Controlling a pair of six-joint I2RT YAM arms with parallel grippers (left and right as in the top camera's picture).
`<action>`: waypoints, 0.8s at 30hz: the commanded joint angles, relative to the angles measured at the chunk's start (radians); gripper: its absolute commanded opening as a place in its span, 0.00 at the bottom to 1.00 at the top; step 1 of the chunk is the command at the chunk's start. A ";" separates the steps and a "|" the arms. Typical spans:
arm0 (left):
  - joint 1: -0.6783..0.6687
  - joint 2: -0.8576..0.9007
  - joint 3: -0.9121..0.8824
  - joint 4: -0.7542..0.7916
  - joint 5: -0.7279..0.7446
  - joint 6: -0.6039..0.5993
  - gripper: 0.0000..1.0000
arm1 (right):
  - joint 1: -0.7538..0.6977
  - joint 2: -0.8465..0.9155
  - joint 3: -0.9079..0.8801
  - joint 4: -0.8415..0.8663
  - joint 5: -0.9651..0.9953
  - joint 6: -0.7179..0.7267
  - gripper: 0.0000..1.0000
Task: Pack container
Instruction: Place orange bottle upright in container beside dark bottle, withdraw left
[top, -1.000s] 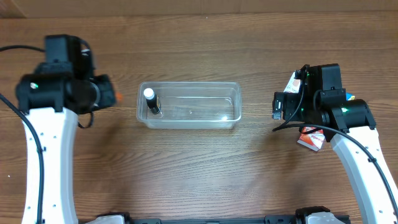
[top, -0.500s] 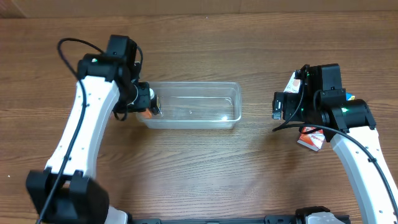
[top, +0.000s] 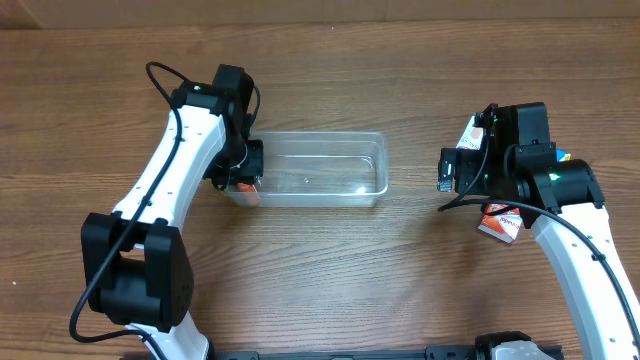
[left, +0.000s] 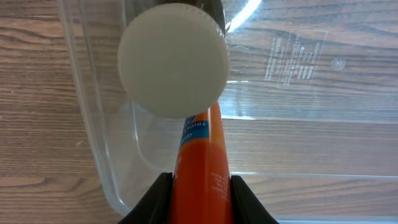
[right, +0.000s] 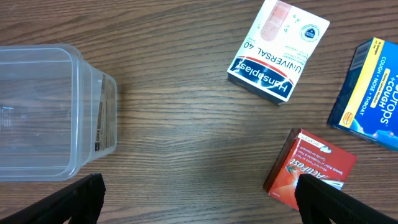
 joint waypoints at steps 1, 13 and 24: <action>-0.003 0.009 -0.005 0.001 -0.037 -0.007 0.20 | 0.002 -0.012 0.030 0.005 -0.001 0.000 1.00; -0.004 0.009 -0.005 0.012 -0.103 -0.037 0.38 | 0.002 -0.012 0.030 0.005 -0.001 0.000 1.00; -0.004 0.008 -0.005 -0.004 -0.100 -0.037 0.56 | 0.002 -0.012 0.030 0.005 -0.001 0.000 1.00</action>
